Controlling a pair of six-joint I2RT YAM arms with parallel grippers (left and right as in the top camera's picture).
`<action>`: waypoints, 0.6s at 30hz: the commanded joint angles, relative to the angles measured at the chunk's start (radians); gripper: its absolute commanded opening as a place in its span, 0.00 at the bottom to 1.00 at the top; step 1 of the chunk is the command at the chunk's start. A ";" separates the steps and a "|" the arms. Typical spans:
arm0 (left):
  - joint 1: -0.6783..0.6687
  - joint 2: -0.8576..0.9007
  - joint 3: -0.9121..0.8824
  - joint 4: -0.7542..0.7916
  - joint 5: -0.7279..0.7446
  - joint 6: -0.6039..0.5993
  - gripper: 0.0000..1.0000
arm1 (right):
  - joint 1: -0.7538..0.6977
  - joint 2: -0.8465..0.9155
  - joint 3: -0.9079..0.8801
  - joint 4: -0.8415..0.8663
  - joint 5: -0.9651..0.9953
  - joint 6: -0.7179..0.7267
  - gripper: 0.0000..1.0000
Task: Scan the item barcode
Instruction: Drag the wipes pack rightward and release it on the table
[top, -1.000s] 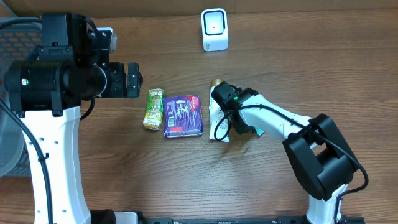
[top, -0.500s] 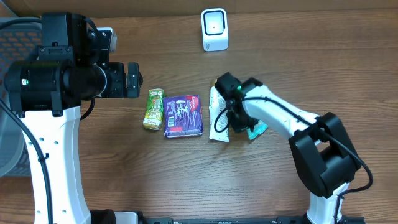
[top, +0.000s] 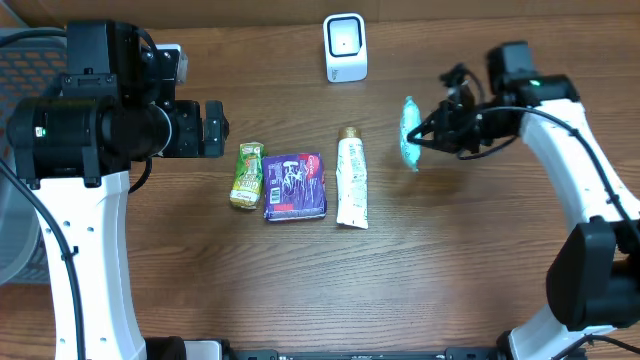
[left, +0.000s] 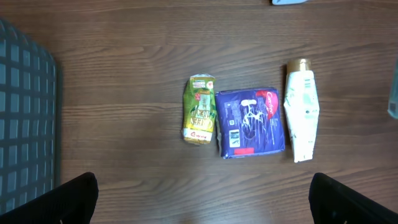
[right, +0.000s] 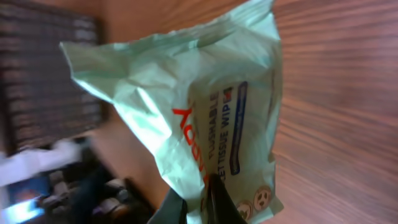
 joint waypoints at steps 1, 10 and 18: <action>0.006 0.003 0.007 0.005 -0.004 0.022 1.00 | -0.007 -0.005 -0.127 0.081 -0.303 -0.029 0.04; 0.006 0.003 0.007 0.005 -0.004 0.023 1.00 | -0.013 -0.004 -0.352 0.401 -0.241 0.062 0.04; 0.006 0.003 0.007 0.005 -0.004 0.022 1.00 | -0.013 0.036 -0.402 0.565 -0.175 0.172 0.04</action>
